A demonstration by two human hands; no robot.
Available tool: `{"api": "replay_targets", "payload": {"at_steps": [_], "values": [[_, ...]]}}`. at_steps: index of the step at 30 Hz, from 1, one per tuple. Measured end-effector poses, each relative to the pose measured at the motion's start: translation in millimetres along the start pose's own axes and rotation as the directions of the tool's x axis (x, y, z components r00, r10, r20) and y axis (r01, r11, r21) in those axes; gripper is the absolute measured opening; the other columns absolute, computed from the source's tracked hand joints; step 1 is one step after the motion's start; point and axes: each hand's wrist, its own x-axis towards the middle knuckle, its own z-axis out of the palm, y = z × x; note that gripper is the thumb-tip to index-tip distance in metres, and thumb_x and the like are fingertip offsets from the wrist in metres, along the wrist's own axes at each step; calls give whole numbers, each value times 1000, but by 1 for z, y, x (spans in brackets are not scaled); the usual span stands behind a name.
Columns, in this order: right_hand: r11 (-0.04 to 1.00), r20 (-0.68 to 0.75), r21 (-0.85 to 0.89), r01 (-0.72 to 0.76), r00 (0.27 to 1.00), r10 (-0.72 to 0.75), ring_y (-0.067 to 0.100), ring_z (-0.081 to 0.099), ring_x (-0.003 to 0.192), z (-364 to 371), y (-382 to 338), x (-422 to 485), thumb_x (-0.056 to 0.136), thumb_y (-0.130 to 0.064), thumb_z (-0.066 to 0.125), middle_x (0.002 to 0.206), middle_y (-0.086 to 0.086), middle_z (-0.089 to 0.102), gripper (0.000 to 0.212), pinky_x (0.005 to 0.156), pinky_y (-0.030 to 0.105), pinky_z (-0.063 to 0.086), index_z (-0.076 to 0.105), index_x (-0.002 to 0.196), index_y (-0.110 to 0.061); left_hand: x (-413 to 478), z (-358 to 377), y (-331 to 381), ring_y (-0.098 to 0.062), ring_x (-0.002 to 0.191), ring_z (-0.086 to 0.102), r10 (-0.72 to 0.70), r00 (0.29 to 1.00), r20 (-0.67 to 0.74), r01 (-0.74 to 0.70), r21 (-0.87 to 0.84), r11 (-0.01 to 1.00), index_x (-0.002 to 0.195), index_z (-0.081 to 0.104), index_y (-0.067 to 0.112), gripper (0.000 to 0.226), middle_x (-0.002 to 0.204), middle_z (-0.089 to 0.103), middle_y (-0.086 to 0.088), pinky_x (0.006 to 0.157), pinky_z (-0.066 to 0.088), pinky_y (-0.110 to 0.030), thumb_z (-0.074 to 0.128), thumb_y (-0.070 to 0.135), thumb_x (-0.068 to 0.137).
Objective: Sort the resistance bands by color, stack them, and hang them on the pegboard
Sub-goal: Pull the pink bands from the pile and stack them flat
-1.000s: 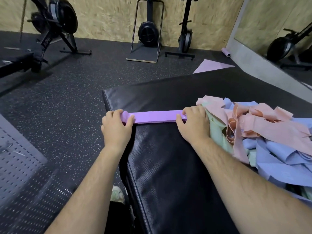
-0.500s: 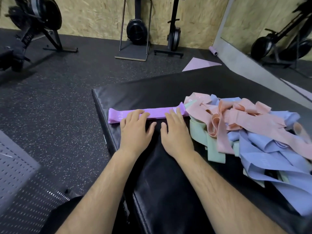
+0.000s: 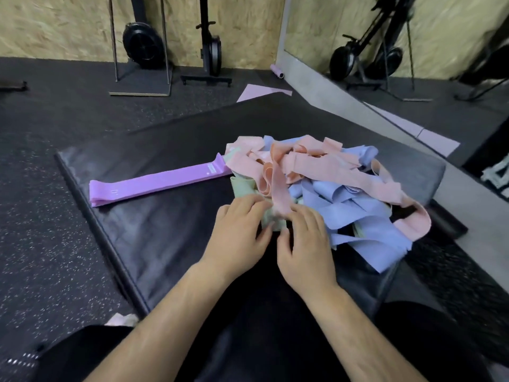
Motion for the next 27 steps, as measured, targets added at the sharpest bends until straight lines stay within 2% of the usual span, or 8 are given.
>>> {"api": "replay_targets", "payload": {"at_steps": [4,7,11,16,21,24,26,27], "values": [[998,103,24,-53,993,50,23,40,139,2,7,1,93,-13,51,140,6,55,28,118,39,33,64,117,-9,-5,16,6,-11,116,52,58,995,79,-59,21,998,125,63,27,34,130,57,11,83,29,-26,57,33,92],[998,137,25,-58,989,54,21,38,141,4,7,4,93,-19,45,142,3,56,38,118,41,32,64,126,-11,-5,16,3,-12,114,55,54,994,93,-53,-10,999,123,64,24,35,129,58,11,83,45,-33,58,30,90],[993,90,106,-46,995,36,19,45,133,-2,5,3,93,-16,46,136,0,60,47,115,38,38,59,138,-11,-5,15,3,-17,109,60,70,994,83,-70,-8,998,120,62,16,34,123,62,5,82,53,-43,58,27,89],[991,16,134,29,999,-31,23,50,128,-11,2,-5,93,-10,48,130,5,64,41,110,41,43,64,130,-3,-9,8,13,-16,89,59,30,999,34,-29,-26,999,118,59,16,28,105,65,7,77,52,-42,65,19,91],[971,-25,126,203,979,-202,23,53,128,-22,-1,-27,91,-2,53,130,8,65,38,114,33,39,66,127,0,-30,-3,33,-4,101,61,-93,995,29,97,-187,978,131,54,27,41,117,66,16,85,45,-18,65,18,93],[952,-75,164,258,966,-249,23,56,126,-31,2,-45,91,1,59,127,8,66,32,112,36,42,69,121,1,-42,-6,38,-5,110,60,-69,997,36,75,-215,974,139,49,29,49,125,61,15,94,47,-23,65,20,94],[935,-125,199,294,954,-273,24,59,124,-38,4,-58,90,2,63,122,8,68,28,109,38,45,71,116,1,-52,-4,40,-13,106,57,6,1000,-30,-9,-123,992,126,61,24,36,119,57,9,91,50,-32,69,17,92],[924,-155,225,309,948,-279,23,60,122,-41,4,-63,88,3,65,119,7,69,26,107,38,46,72,113,0,-57,-5,43,-15,104,54,10,998,-65,-17,-107,994,114,67,21,26,116,54,8,89,49,-31,71,15,89]]}}
